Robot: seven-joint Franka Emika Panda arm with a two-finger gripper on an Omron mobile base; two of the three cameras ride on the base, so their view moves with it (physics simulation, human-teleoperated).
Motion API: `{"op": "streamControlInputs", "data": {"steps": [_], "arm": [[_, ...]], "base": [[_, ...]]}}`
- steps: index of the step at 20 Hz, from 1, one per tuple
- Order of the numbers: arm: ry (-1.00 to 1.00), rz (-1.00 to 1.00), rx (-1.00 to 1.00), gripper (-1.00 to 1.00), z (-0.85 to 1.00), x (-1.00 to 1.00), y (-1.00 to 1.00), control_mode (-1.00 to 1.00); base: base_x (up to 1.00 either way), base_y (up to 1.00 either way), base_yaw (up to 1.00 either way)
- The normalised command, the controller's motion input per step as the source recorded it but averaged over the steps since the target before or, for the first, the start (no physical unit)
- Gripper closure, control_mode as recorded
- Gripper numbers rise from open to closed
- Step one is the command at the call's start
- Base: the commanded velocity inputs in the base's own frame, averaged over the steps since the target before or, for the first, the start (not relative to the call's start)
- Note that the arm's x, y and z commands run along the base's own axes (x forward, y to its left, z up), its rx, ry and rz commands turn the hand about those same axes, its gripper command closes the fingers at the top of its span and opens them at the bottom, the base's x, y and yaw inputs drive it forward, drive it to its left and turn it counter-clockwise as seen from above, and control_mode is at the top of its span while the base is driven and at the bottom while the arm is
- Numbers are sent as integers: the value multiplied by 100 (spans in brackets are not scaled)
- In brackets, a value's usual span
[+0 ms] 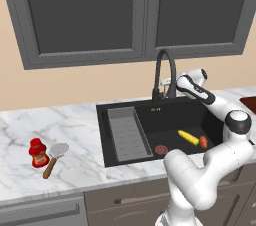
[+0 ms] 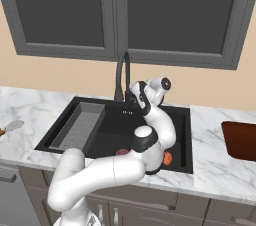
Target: Pick up all produce items and place them in the sink. Turn on the sink faucet to wash them. Then turn the sink off and put them in the tray.
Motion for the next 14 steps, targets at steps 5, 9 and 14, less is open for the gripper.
{"op": "streamControlInputs", "data": {"steps": [5, 9, 14], "arm": [[0, 3, 1, 100, -26, 11, -49, -100], [-1, 3, 0, 100, -39, 12, -58, -100], [0, 3, 0, 100, -43, 16, -52, -100]], "base": [[0, 0, 0], [0, 0, 0], [0, 0, 0]]}}
